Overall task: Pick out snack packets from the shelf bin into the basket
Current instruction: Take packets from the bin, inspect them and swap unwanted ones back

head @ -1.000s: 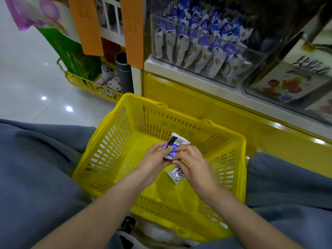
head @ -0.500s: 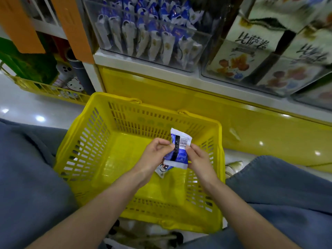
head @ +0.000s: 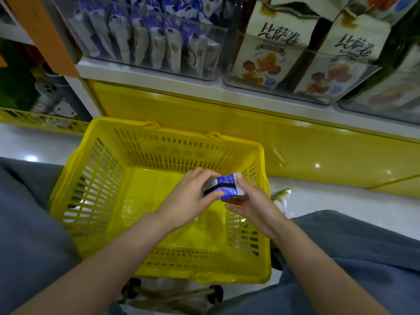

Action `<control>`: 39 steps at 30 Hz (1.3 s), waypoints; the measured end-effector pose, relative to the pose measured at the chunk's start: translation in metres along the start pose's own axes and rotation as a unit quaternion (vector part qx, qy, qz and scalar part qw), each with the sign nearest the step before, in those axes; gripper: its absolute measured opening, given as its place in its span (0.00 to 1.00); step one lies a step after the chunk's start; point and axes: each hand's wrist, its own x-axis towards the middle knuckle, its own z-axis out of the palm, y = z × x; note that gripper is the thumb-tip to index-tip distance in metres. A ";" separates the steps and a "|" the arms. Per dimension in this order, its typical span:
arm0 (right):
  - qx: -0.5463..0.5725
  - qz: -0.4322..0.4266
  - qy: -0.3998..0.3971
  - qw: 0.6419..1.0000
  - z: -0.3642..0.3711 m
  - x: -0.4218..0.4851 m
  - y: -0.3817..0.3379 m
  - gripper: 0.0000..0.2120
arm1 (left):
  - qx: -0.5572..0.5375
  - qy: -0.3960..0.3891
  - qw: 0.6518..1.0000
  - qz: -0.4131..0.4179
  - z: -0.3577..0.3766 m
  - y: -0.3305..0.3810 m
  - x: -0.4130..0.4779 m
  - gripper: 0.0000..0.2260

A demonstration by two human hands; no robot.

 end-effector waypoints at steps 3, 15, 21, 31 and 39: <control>-0.004 -0.037 -0.018 0.999 0.008 -0.005 0.001 0.16 | -0.025 0.029 0.997 -0.064 0.005 0.003 -0.003 0.12; -0.078 -0.167 0.050 0.982 0.045 0.004 -0.013 0.07 | -0.028 0.019 0.998 -0.056 -0.029 0.016 -0.002 0.07; -0.085 -0.224 0.028 0.971 0.067 0.006 -0.023 0.04 | 0.116 0.005 0.992 -0.052 -0.062 0.021 0.009 0.06; -0.169 -0.296 -0.009 0.940 0.092 0.007 -0.077 0.05 | 0.132 0.096 0.986 0.043 -0.118 0.041 0.032 0.07; -0.246 -0.313 0.012 0.917 0.094 0.020 -0.113 0.05 | -0.026 0.113 0.993 -0.035 -0.128 0.038 0.038 0.02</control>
